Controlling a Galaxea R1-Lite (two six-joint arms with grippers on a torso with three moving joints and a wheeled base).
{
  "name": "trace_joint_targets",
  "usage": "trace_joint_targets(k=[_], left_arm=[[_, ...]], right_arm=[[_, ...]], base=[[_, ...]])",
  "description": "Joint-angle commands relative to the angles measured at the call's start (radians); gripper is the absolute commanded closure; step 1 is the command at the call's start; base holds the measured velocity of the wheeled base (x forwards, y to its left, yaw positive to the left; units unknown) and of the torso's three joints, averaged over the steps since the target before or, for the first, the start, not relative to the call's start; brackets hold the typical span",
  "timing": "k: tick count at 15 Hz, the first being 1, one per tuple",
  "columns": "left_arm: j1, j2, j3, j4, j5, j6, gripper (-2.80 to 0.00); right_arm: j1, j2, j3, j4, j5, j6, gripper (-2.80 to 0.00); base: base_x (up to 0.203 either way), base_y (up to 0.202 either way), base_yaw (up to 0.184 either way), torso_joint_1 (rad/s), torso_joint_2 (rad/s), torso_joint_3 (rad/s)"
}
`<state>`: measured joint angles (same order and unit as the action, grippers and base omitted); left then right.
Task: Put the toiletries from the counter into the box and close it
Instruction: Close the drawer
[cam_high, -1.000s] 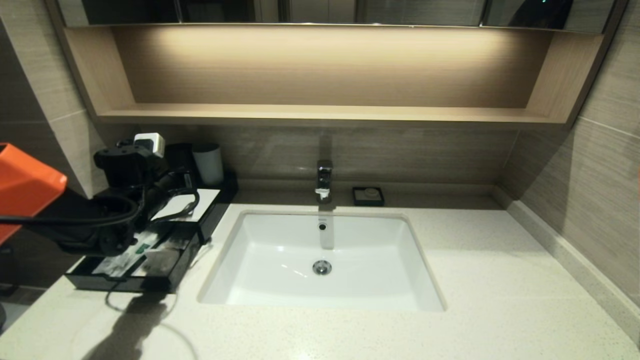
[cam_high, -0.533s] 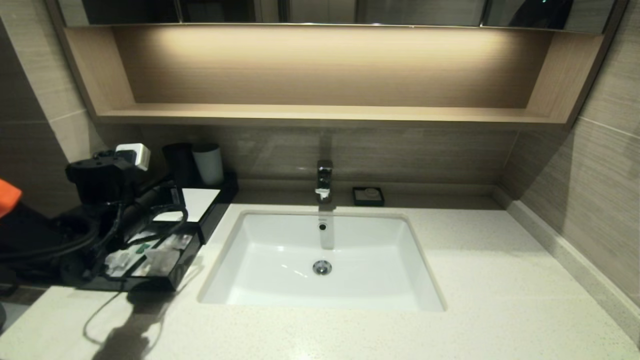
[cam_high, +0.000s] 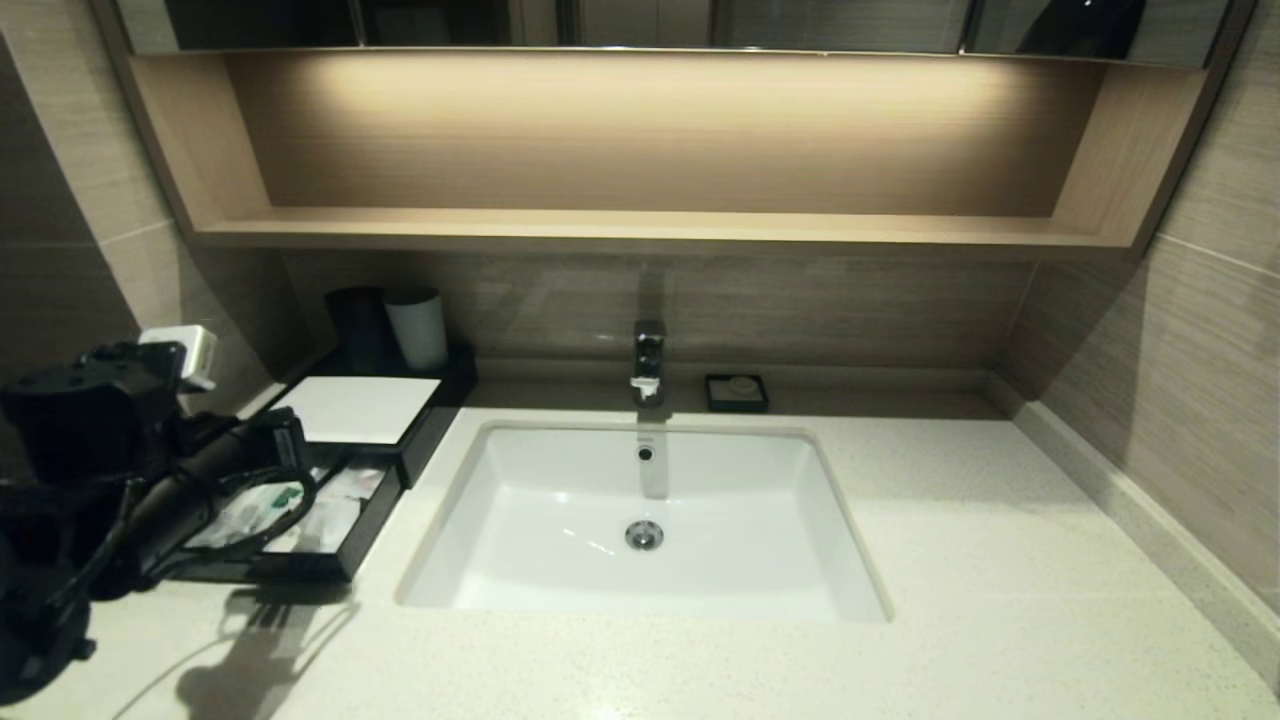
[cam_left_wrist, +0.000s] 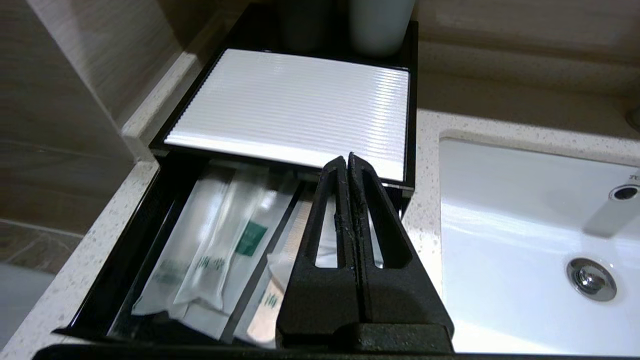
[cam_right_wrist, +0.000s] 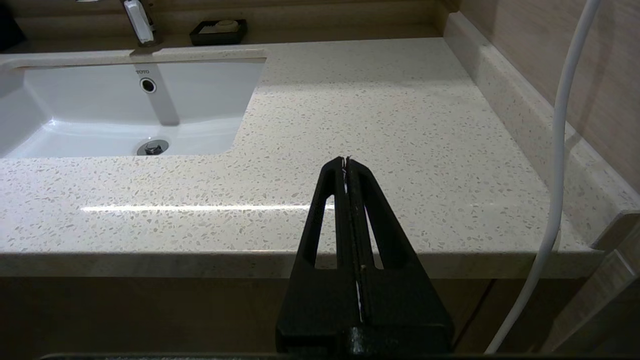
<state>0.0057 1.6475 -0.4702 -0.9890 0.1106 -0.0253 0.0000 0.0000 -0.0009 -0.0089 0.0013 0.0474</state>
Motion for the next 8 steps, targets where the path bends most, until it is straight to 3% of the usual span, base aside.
trace_joint_targets(k=[1, 8], left_arm=[[0.000, -0.087, 0.066, -0.002, 0.002, 0.001, 0.00], [0.002, -0.174, 0.183, 0.007, 0.008, 0.002, 0.00]], right_arm=[[0.000, 0.002, 0.000, 0.000, -0.001, 0.000, 0.00], [0.000, 0.002, -0.001, 0.000, -0.001, 0.000, 0.00]], base=[[0.000, 0.000, 0.000, 0.000, 0.00, 0.000], [0.000, 0.000, 0.000, 0.000, 0.00, 0.000]])
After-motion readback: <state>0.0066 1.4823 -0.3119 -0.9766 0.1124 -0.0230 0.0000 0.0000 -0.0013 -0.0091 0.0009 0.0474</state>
